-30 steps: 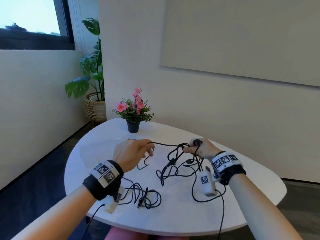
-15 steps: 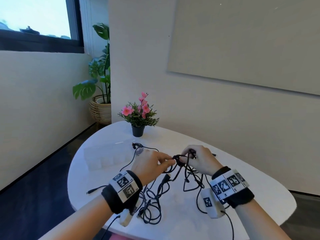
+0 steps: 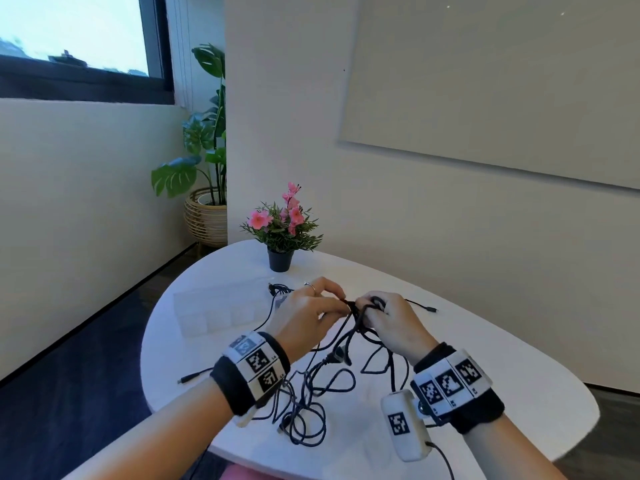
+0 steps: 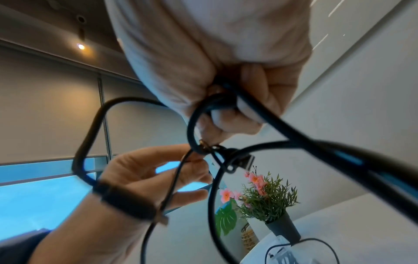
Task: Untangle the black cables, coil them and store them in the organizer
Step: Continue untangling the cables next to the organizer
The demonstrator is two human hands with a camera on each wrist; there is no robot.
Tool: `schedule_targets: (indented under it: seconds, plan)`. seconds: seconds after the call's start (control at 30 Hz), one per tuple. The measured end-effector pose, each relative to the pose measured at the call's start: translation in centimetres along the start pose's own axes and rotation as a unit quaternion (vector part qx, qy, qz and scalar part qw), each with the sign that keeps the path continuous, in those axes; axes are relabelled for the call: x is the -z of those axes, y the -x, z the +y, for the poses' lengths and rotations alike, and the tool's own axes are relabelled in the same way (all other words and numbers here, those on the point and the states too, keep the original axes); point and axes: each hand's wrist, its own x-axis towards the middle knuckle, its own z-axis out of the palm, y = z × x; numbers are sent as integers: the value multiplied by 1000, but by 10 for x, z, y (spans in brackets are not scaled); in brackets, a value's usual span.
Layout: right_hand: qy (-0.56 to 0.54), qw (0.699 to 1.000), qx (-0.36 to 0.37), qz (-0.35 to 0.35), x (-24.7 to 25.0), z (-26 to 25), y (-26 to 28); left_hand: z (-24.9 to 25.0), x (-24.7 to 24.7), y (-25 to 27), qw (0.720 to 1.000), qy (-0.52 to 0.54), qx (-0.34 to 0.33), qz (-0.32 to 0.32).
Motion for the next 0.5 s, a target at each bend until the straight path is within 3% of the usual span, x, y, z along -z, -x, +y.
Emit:
schedule_targets:
  seconds: [0.1,0.17,0.27,0.33,0.4,0.5]
  plan:
    - [-90,995,-43,19,0,-8,3,1,4,3,995,26,68,-66]
    - [-88,996,-31,2,-1,-12,4,4,3,3,990,29,96,-95]
    - [-57,998,-13,-12,-4,-13,7,5,-1,0,988,-41,72,-128]
    - [-24,1000,-7,14,-4,-9,7,4,1,-1,982,-74,73,-156]
    - [82,995,-6,61,1,-1,5,7,4,1,983,-69,50,-163]
    - [207,969,-85,103,9,17,-2,16,4,9,977,-106,-25,-182]
